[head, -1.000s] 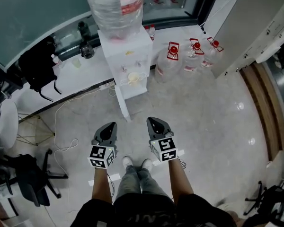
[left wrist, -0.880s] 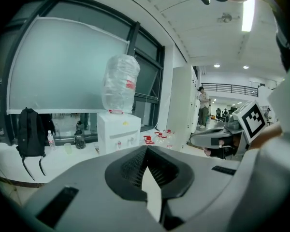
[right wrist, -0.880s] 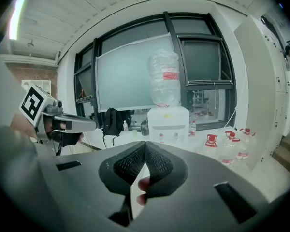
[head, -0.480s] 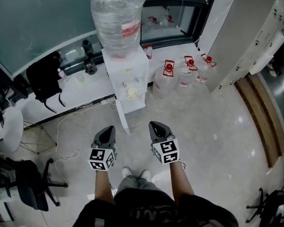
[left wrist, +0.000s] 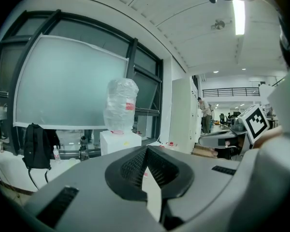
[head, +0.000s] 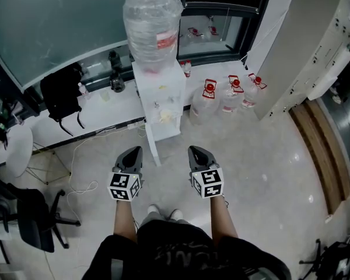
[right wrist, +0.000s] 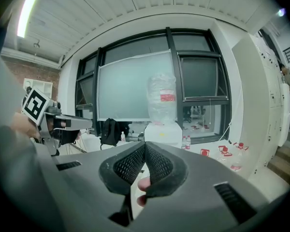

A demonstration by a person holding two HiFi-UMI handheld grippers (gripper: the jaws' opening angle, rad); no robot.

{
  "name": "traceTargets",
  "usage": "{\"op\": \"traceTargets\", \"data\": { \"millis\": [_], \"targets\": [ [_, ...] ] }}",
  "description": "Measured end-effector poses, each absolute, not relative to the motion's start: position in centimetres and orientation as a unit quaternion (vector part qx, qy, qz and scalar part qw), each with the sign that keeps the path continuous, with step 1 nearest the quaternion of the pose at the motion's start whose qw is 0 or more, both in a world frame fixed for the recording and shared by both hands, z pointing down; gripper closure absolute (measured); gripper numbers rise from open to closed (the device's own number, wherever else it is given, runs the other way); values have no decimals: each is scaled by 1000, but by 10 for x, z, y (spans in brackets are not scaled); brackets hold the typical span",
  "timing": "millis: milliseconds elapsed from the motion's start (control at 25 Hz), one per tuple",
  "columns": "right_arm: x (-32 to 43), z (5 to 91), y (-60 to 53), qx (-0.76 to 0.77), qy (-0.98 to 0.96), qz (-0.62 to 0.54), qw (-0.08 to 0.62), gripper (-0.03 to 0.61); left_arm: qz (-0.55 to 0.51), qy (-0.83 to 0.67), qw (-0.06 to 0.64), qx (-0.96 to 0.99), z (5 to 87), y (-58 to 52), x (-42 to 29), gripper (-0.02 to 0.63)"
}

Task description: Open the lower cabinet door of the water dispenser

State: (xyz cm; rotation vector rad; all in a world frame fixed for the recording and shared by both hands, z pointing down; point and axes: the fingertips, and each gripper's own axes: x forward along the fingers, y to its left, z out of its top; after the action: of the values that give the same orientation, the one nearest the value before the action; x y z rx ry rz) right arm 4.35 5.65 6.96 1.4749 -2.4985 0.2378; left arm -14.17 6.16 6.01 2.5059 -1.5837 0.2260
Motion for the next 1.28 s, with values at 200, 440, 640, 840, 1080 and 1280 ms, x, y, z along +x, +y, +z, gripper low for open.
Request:
{"op": "traceTargets", "data": {
  "millis": [200,440,640,840,1080,1280],
  "targets": [
    [53,58,60,507,-852,70,108,566,67,-535,70,839,44,65,-144,603],
    [54,42,58,508,-854,51,102,566,57,-540,48,839,22,63,-147,604],
    [50,37,57,504,-857,42,99,566,60,-540,40,839,18,65,-148,604],
    [48,33,55,503,-858,37,100,566,59,-543,40,837,15,65,-151,603],
    [45,34,54,504,-857,34,99,566,55,-546,39,835,14,65,-153,603],
    [47,34,53,506,-856,35,96,566,56,-548,40,834,15,64,-155,603]
  ]
}}
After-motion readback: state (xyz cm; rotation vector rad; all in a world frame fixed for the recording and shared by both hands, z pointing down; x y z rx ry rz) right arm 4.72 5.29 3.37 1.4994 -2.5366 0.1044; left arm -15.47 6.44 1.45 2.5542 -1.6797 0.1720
